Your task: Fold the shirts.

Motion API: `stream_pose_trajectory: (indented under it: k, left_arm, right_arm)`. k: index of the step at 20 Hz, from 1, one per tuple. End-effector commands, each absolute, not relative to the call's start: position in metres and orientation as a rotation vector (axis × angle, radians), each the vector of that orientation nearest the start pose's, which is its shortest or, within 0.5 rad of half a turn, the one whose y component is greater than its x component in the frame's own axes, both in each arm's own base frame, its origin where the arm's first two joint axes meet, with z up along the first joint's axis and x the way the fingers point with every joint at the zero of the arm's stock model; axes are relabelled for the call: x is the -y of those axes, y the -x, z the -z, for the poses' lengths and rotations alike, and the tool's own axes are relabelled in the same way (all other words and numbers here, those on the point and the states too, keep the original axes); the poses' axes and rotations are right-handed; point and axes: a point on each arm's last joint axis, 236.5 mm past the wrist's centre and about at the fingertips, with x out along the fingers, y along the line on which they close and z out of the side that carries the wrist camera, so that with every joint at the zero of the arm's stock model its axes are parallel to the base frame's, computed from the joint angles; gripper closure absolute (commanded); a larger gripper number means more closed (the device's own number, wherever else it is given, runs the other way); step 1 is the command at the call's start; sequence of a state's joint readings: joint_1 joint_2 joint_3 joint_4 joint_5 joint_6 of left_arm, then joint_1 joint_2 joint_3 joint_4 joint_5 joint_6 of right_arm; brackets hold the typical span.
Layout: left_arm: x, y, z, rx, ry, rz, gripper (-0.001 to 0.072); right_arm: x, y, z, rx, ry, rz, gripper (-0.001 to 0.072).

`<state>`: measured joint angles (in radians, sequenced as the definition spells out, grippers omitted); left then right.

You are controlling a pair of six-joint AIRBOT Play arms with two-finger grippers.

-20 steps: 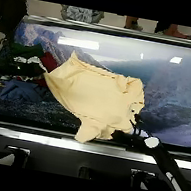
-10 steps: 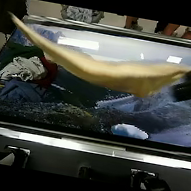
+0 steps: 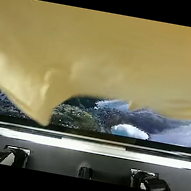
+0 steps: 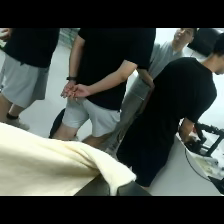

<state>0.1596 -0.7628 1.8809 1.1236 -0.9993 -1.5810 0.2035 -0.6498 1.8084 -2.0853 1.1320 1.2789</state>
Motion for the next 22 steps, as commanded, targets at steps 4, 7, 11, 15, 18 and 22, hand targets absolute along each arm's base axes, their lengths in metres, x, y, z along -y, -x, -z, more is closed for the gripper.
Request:
stream_pose_trajectory:
  k: [4, 7, 11, 15, 18, 22]
  left_arm:
    - [0.024, -0.337, -0.427, -0.311, 0.180, 0.158, 0.0680]
    - [0.012, -0.420, -0.308, -0.629, 0.212, 0.157, 0.0679]
    - [0.006, -0.485, -0.126, -1.028, 0.309, 0.144, 0.0679]
    - [0.033, -0.534, -0.021, -1.118, 0.374, 0.214, 0.0678]
    - [0.042, -0.562, -0.001, -1.054, 0.424, 0.205, 0.0678]
    - [0.036, -0.568, -0.003, -1.034, 0.425, 0.195, 0.0678]
  right_arm:
    - [0.062, -0.290, -0.423, -0.407, 0.586, 0.241, 0.0674]
    - [0.035, -0.392, -0.305, -0.762, 0.713, 0.109, 0.0674]
    - [-0.012, -0.498, -0.118, -1.017, 0.350, -0.214, 0.0674]
    - [-0.020, -0.554, -0.036, -0.995, 0.015, -0.323, 0.0673]
    - [-0.007, -0.578, -0.020, -0.940, 0.066, -0.282, 0.0673]
    - [0.015, -0.585, -0.033, -0.901, 0.176, -0.223, 0.0672]
